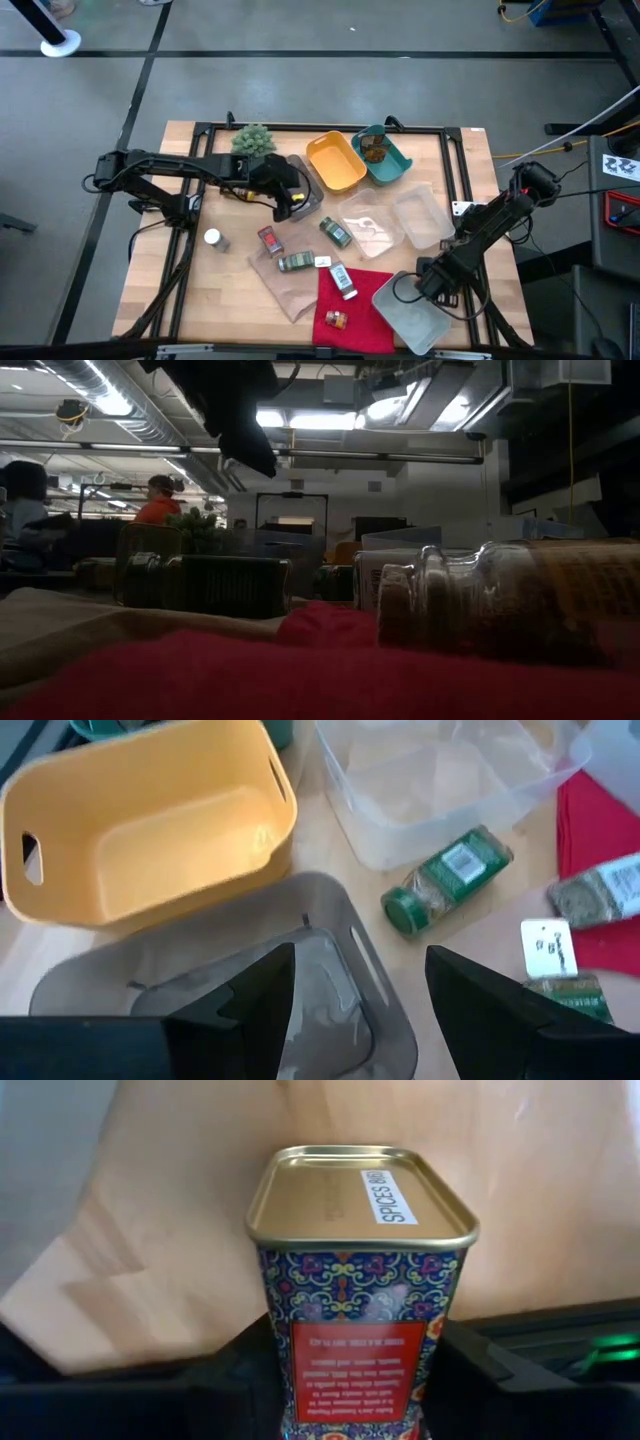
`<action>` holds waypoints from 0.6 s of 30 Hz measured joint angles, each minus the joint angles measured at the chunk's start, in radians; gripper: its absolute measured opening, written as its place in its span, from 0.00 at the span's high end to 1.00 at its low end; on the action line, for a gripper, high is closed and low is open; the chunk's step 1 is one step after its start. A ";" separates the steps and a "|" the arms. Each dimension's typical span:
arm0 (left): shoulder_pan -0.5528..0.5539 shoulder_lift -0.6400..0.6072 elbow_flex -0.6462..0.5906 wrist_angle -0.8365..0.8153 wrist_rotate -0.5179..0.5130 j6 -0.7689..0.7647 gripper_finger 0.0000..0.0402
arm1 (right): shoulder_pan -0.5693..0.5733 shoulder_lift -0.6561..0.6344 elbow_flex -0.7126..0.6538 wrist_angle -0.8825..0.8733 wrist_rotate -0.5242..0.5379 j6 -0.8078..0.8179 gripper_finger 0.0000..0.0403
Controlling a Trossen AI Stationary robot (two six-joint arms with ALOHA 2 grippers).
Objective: Sort spices by type
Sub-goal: Put the right red seasoning can into the yellow bin
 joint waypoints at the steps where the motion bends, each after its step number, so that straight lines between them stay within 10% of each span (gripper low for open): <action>1: 0.000 0.000 0.000 0.009 0.000 0.000 0.48 | -0.009 0.000 0.000 0.000 -0.024 0.000 0.58; 18: -0.008 0.000 0.000 0.041 0.000 -0.018 0.48 | -0.241 -0.001 0.000 -0.168 -0.247 -0.259 0.58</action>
